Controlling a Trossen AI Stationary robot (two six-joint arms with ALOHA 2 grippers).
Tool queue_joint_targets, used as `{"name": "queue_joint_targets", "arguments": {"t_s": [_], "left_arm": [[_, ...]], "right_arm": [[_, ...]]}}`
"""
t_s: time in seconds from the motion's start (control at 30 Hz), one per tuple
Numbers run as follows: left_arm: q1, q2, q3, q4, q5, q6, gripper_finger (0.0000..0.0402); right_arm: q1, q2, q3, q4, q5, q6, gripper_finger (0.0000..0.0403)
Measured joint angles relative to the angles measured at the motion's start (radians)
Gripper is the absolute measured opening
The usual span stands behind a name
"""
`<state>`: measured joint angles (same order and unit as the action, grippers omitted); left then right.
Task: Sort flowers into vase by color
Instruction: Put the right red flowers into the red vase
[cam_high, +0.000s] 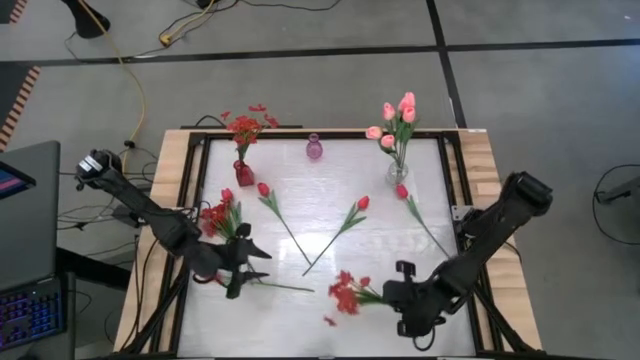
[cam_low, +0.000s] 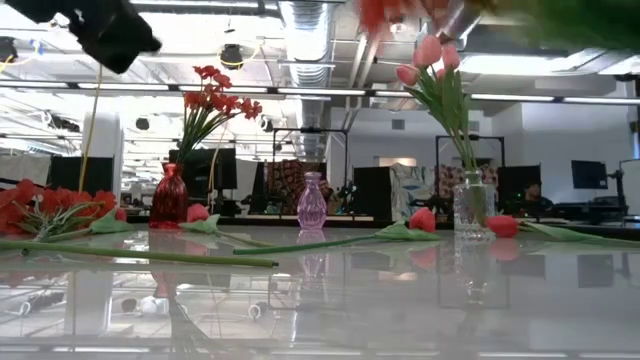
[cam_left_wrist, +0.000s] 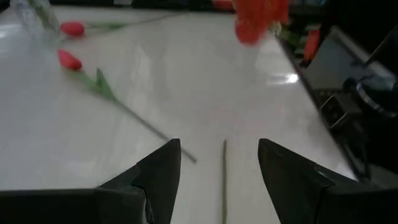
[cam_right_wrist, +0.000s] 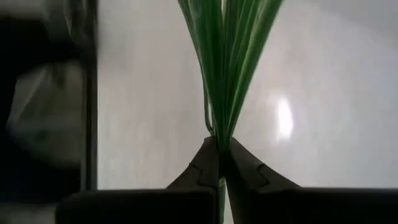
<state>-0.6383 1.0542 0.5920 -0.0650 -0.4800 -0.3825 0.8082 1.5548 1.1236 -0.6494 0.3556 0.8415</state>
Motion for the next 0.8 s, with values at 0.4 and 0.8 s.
{"name": "queue_joint_targets", "arguments": {"t_s": [0.4, 0.8], "left_arm": [[0.081, 0.035, -0.173, 0.612, 0.018, 0.084, 0.0203], [0.165, 0.294, -0.157, 1.087, 0.056, 0.291, 0.0203]], "right_arm": [[-0.104, -0.174, 0.002, 0.366, 0.566, -0.445, 0.0038], [-0.285, -0.046, 0.002, 0.698, 0.303, -0.539, 0.0039]]}}
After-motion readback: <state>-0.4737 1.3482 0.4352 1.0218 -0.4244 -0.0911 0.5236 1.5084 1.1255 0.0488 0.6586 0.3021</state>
